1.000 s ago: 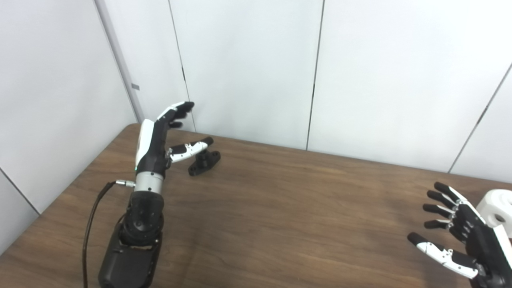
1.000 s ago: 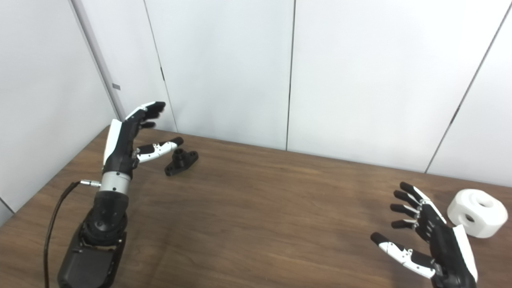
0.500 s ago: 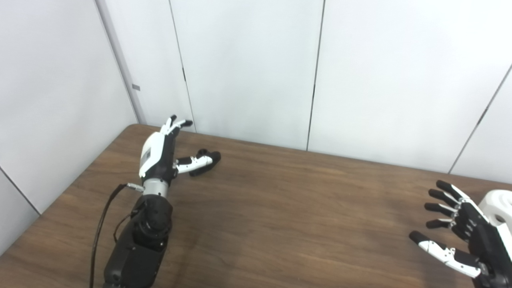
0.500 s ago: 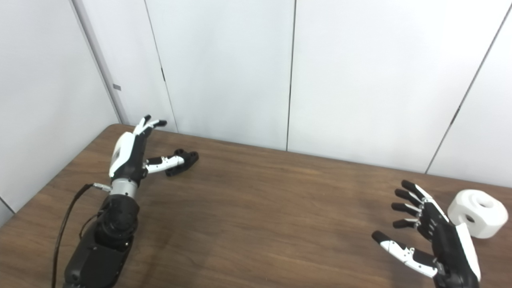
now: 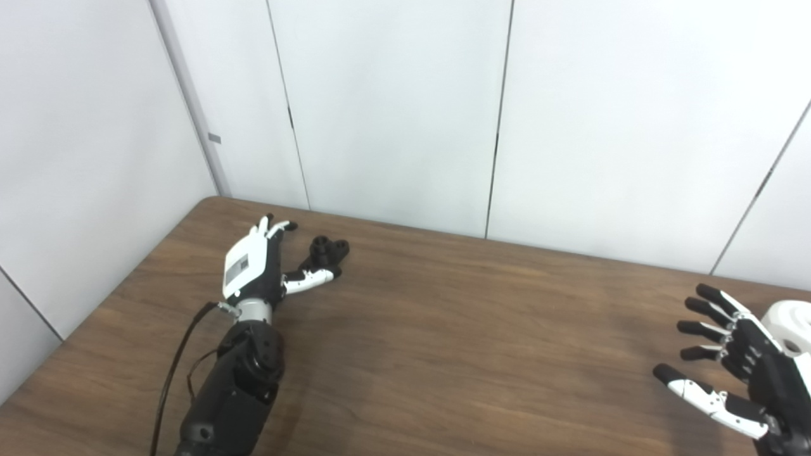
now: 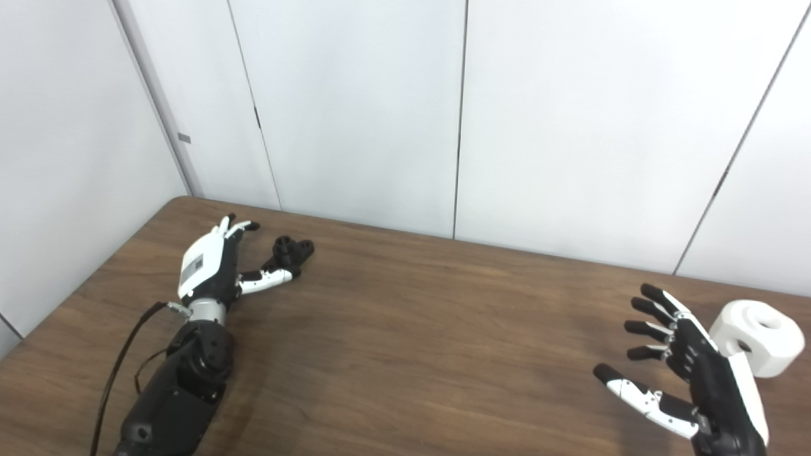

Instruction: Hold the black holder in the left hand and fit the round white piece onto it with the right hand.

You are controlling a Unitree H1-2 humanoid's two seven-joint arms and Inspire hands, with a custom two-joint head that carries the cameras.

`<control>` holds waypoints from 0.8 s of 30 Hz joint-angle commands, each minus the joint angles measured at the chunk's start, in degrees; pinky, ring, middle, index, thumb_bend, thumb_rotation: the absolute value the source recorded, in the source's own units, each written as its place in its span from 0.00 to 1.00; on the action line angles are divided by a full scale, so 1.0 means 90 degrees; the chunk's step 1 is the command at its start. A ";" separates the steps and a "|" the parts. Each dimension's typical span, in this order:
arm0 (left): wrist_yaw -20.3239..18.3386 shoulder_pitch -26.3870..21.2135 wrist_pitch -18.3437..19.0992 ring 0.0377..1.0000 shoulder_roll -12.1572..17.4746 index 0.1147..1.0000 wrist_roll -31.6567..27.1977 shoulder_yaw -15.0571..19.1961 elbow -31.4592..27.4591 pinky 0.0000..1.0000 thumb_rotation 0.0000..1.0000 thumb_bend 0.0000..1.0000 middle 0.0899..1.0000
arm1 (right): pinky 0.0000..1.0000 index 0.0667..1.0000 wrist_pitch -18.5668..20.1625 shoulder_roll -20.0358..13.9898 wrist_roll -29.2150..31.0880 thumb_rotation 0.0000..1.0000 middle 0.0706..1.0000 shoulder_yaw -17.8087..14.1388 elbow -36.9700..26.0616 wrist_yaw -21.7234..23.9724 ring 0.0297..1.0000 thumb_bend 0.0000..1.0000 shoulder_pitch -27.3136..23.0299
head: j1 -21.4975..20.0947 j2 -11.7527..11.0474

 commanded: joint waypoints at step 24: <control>0.0414 -0.0653 0.0137 0.98 0.0227 0.76 0.0010 -0.0357 0.1051 0.84 0.46 1.00 0.97 | 0.54 0.82 0.0054 -0.0145 -0.0043 0.00 0.81 -0.0050 -0.0432 0.0015 0.71 0.46 -0.0100 | -0.0079 0.0061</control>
